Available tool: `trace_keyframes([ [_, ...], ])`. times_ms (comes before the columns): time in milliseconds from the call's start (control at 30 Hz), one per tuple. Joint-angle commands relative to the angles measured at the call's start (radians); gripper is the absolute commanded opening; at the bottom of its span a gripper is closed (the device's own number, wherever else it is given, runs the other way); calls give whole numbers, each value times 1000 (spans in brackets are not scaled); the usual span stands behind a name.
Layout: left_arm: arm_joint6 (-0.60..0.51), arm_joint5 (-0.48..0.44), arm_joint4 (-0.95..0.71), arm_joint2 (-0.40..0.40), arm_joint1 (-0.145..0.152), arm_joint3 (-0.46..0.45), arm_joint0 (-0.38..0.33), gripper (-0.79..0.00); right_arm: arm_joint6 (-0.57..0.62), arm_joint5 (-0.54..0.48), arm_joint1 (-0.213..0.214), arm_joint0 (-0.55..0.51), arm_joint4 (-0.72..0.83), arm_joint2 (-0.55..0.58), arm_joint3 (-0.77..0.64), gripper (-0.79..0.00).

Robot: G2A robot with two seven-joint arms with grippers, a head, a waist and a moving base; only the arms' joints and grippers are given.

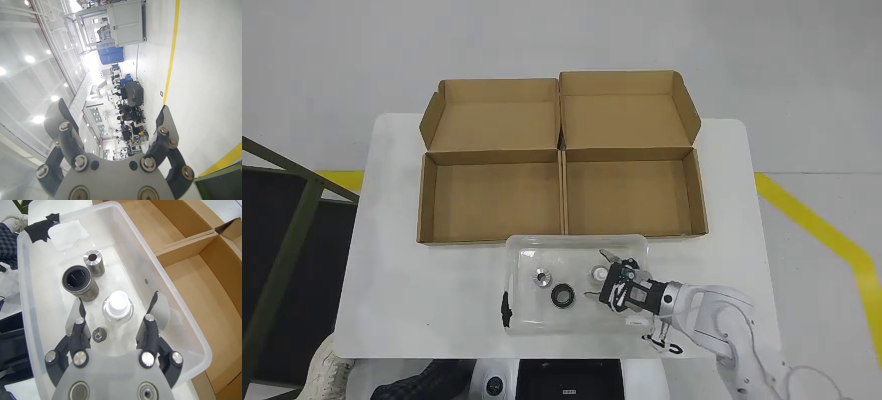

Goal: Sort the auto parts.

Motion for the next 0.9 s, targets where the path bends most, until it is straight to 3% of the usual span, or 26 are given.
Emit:
trace_keyframes([
  [0,0,0,0,0,0,0,0,0,7,6,1,3,2,-3,4,-406],
  [133,0,0,0,0,0,0,0,0,21,17,3,6,-1,-6,5,-486],
  [267,0,0,0,0,0,0,0,0,19,12,7,4,-12,-10,-6,-770],
  [300,0,0,0,0,0,0,0,0,15,12,8,1,-16,-9,-11,-785],
  [667,0,0,0,0,0,0,0,0,-68,11,20,-30,-28,13,-65,-785],
  [867,0,0,0,0,0,0,0,0,-125,-17,24,-23,59,24,-62,-785],
])
